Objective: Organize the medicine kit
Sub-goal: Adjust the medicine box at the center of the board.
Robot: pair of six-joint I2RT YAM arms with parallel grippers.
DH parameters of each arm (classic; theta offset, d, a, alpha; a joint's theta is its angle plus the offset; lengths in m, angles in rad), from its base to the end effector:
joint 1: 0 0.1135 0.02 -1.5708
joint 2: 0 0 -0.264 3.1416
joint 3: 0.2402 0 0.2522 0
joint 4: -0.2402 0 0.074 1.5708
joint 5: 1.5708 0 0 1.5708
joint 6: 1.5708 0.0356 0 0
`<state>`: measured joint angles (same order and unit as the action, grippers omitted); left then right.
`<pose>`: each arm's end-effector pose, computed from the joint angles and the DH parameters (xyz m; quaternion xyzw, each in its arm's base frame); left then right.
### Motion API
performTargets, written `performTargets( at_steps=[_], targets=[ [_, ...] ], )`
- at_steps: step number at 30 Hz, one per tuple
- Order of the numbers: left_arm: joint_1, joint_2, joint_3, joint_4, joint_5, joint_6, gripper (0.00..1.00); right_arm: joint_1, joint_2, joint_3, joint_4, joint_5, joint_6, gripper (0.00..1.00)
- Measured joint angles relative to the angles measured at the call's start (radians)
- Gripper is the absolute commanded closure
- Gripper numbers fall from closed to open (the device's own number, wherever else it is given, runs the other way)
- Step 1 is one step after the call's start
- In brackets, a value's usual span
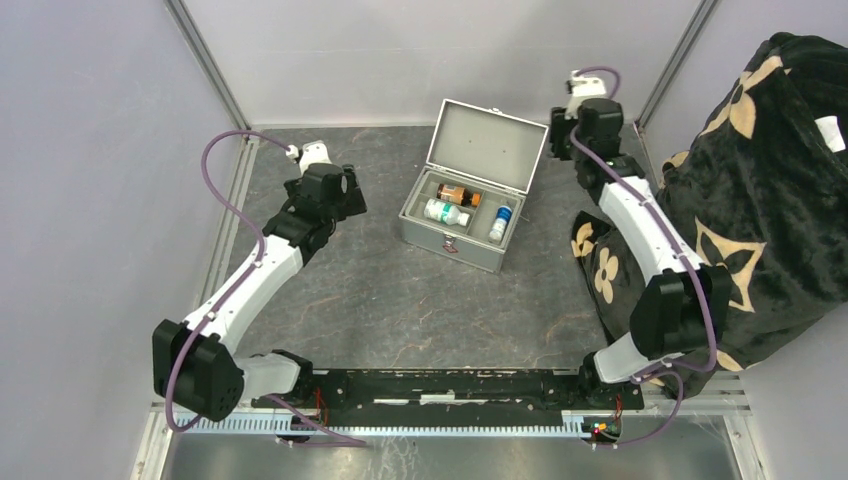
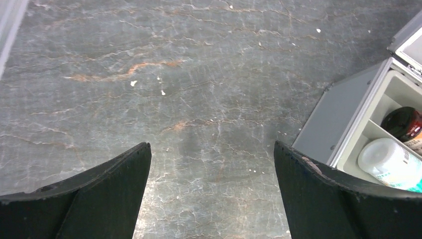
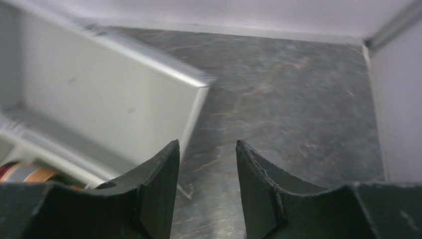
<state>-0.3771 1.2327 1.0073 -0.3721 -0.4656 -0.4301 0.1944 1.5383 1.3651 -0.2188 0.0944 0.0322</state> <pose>0.2589 -0.0853 0.3068 -0.1306 0.8569 0.0088 0.4986 0.3580 0.0671 0.3524 -0.0411 0.8297 0.0238 0.5561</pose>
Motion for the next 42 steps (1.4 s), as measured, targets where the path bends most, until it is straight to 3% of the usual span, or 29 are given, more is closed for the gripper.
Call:
performTargets(
  at_steps=[7,15,20,28,42],
  targets=[
    [0.0,0.07,0.016,0.0,0.106,0.001,0.02,-0.167,0.097,0.003,0.038,-0.015,0.13,0.5],
    [0.0,0.102,0.031,0.0,0.194,0.004,0.02,-0.278,0.365,0.077,0.066,-0.315,0.206,0.55],
    [0.0,0.113,0.042,0.0,0.221,0.013,0.03,-0.307,0.494,0.144,0.167,-0.537,0.267,0.56],
    [0.0,0.137,0.047,0.0,0.243,0.017,0.03,-0.304,0.543,0.131,0.511,-0.829,0.475,0.56],
    [0.0,0.157,0.05,-0.001,0.263,0.019,0.04,-0.311,0.542,0.006,1.151,-1.082,0.935,0.59]
  ],
)
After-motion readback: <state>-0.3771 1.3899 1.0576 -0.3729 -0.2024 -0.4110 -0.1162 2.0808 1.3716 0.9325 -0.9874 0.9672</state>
